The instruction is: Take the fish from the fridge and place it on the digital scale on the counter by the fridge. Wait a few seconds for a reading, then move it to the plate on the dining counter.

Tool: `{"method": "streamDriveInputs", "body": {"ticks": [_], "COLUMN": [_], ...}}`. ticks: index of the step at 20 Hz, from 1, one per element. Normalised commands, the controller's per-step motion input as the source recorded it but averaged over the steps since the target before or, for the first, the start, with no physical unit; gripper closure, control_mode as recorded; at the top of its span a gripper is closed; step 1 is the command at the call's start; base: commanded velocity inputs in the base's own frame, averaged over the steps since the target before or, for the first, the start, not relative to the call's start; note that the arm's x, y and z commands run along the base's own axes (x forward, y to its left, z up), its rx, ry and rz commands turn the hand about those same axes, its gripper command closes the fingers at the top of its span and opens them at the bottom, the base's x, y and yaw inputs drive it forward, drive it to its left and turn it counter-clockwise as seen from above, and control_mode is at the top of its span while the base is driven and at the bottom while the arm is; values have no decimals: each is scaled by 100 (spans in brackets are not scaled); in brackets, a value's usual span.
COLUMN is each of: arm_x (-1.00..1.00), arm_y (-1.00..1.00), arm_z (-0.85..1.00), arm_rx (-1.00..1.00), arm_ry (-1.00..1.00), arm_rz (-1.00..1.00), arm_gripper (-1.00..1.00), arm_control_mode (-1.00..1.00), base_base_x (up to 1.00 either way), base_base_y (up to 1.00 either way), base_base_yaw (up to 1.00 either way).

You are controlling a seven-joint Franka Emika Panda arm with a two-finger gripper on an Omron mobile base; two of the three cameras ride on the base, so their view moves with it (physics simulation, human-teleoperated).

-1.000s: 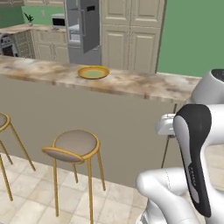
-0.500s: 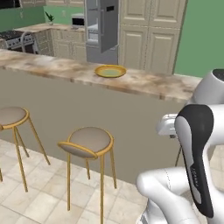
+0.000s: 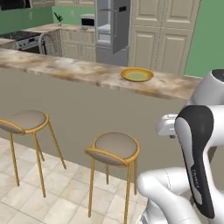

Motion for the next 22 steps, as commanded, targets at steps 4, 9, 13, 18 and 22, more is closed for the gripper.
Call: {"method": "streamDriveInputs", "body": {"ticks": [4,9,13,18,22], "arm_x": [0,0,0,0,0], "arm_y": [0,0,0,0,0], "arm_z": [0,0,0,0,0], "arm_rx": [0,0,0,0,0], "arm_ry": [0,0,0,0,0], "arm_rz": [0,0,0,0,0], "arm_gripper": [100,100,100,100,100], "arm_control_mode": [100,100,100,100,100], "base_base_x": [19,12,17,34,27], "base_base_y": [52,44,22,35,76], "base_base_yaw": [-23,-31,-42,-45,-50]}}
